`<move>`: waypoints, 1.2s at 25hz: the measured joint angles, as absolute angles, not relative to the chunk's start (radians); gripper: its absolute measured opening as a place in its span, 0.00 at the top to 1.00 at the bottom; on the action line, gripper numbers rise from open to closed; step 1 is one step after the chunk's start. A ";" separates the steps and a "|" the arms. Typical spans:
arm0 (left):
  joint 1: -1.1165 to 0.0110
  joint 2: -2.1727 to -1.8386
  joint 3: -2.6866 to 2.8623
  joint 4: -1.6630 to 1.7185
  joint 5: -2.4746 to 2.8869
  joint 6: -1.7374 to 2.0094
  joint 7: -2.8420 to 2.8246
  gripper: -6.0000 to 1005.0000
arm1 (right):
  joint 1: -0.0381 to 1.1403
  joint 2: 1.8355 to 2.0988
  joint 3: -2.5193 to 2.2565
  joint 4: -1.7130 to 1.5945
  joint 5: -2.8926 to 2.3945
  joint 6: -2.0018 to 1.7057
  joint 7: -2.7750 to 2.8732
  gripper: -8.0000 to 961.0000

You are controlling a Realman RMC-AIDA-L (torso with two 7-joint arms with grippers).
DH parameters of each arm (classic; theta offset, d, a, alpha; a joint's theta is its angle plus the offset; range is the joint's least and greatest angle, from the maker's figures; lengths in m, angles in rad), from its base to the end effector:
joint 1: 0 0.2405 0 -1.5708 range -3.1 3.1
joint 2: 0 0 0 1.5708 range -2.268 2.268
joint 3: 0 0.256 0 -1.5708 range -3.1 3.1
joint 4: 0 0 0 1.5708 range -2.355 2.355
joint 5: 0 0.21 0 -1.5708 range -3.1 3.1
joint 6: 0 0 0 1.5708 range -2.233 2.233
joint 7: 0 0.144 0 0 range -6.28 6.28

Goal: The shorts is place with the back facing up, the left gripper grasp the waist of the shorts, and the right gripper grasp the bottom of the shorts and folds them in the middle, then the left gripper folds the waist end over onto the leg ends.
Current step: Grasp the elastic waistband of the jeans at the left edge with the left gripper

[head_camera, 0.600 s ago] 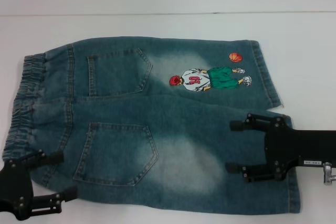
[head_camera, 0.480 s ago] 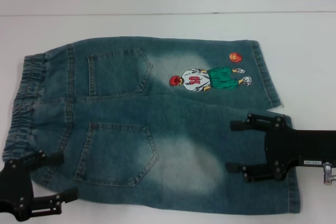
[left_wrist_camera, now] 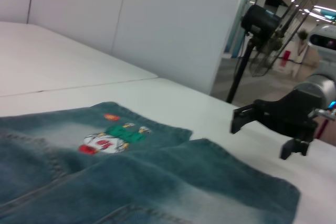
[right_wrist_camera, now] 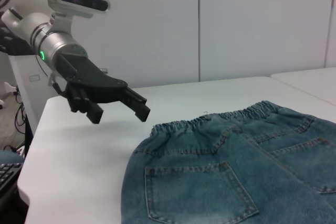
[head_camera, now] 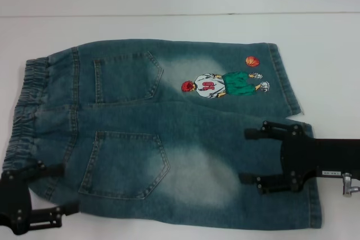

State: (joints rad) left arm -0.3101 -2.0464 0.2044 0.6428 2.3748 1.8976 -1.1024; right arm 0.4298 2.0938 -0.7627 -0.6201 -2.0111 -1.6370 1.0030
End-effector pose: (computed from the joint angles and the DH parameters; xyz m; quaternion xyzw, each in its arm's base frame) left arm -0.3480 0.2130 0.0363 -0.9240 -0.2483 -0.2527 0.1440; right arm 0.2809 0.2828 -0.0227 -0.9661 0.0744 0.2245 0.1037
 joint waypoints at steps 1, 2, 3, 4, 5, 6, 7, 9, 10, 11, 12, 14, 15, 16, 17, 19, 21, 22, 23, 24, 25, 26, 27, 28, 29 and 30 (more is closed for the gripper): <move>-0.311 -2.046 0.203 0.660 2.375 1.893 -1.127 0.11 | 0.431 2.094 -0.763 -0.619 -2.011 -1.635 1.005 0.04; -0.311 -2.047 0.203 0.682 2.375 1.889 -1.157 0.11 | 0.433 2.094 -0.764 -0.616 -2.011 -1.631 1.008 0.04; -0.311 -2.048 0.205 0.710 2.375 1.888 -1.185 0.12 | 0.434 2.094 -0.764 -0.614 -2.011 -1.627 1.008 0.04; -0.310 -2.050 0.207 0.741 2.375 1.889 -1.216 0.12 | 0.434 2.094 -0.764 -0.614 -2.011 -1.627 1.008 0.04; -0.308 -2.054 0.207 0.779 2.375 1.892 -1.249 0.12 | 0.434 2.094 -0.764 -0.613 -2.011 -1.623 1.008 0.04; -0.306 -2.057 0.206 0.812 2.375 1.895 -1.273 0.12 | 0.434 2.093 -0.764 -0.612 -2.010 -1.618 1.008 0.04; -0.303 -2.062 0.205 0.846 2.375 1.897 -1.299 0.13 | 0.434 2.093 -0.763 -0.611 -2.010 -1.613 1.008 0.04; -0.297 -2.072 0.206 0.925 2.375 1.896 -1.355 0.13 | 0.434 2.092 -0.763 -0.611 -2.010 -1.607 1.008 0.04; -0.293 -2.080 0.209 0.970 2.377 1.892 -1.385 0.13 | 0.434 2.092 -0.763 -0.611 -2.010 -1.605 1.008 0.04; -0.292 -2.086 0.211 1.004 2.379 1.889 -1.406 0.14 | 0.434 2.092 -0.763 -0.611 -2.009 -1.605 1.008 0.04; -0.291 -2.092 0.211 1.036 2.380 1.883 -1.424 0.14 | 0.434 2.092 -0.763 -0.611 -2.008 -1.604 1.008 0.04; -0.291 -2.106 0.212 1.090 2.382 1.861 -1.451 0.14 | 0.435 2.092 -0.761 -0.611 -2.006 -1.604 1.008 0.04; -0.291 -2.114 0.217 1.114 2.388 1.841 -1.467 0.15 | 0.437 2.092 -0.759 -0.611 -2.006 -1.604 1.007 0.04; -0.292 -2.118 0.222 1.129 2.394 1.824 -1.477 0.15 | 0.439 2.093 -0.757 -0.610 -2.005 -1.603 1.007 0.04; -0.295 -2.122 0.234 1.139 2.406 1.802 -1.491 0.15 | 0.441 2.093 -0.756 -0.610 -2.005 -1.603 1.006 0.04; -0.301 -2.128 0.268 1.145 2.434 1.756 -1.516 0.15 | 0.446 2.093 -0.755 -0.610 -2.004 -1.602 1.006 0.04; -0.306 -2.135 0.310 1.146 2.461 1.703 -1.539 0.16 | 0.452 2.094 -0.755 -0.609 -2.004 -1.597 1.007 0.04; -0.309 -2.140 0.329 1.145 2.474 1.675 -1.546 0.16 | 0.455 2.094 -0.755 -0.606 -2.004 -1.595 1.007 0.04; -0.312 -2.144 0.342 1.144 2.486 1.652 -1.551 0.16 | 0.459 2.094 -0.755 -0.602 -2.004 -1.592 1.008 0.04; -0.315 -2.148 0.358 1.142 2.500 1.624 -1.557 0.17 | 0.462 2.094 -0.755 -0.598 -2.004 -1.590 1.008 0.04; -0.317 -2.151 0.366 1.141 2.507 1.612 -1.559 0.17 | 0.465 2.094 -0.755 -0.596 -2.004 -1.589 1.009 0.04; -0.319 -2.154 0.373 1.140 2.512 1.599 -1.562 0.17 | 0.467 2.094 -0.755 -0.595 -2.003 -1.587 1.010 0.04; -0.320 -2.155 0.376 1.140 2.514 1.588 -1.564 0.17 | 0.469 2.094 -0.755 -0.595 -2.003 -1.585 1.012 0.04; -0.320 -2.156 0.378 1.140 2.515 1.580 -1.566 0.18 | 0.471 2.094 -0.755 -0.595 -2.003 -1.581 1.015 0.04; -0.321 -2.157 0.379 1.140 2.515 1.569 -1.569 0.18 | 0.474 2.094 -0.757 -0.595 -2.003 -1.579 1.019 0.04; -0.320 -2.157 0.379 1.140 2.519 1.560 -1.573 0.18 | 0.476 2.094 -0.758 -0.595 -2.003 -1.576 1.023 0.04</move>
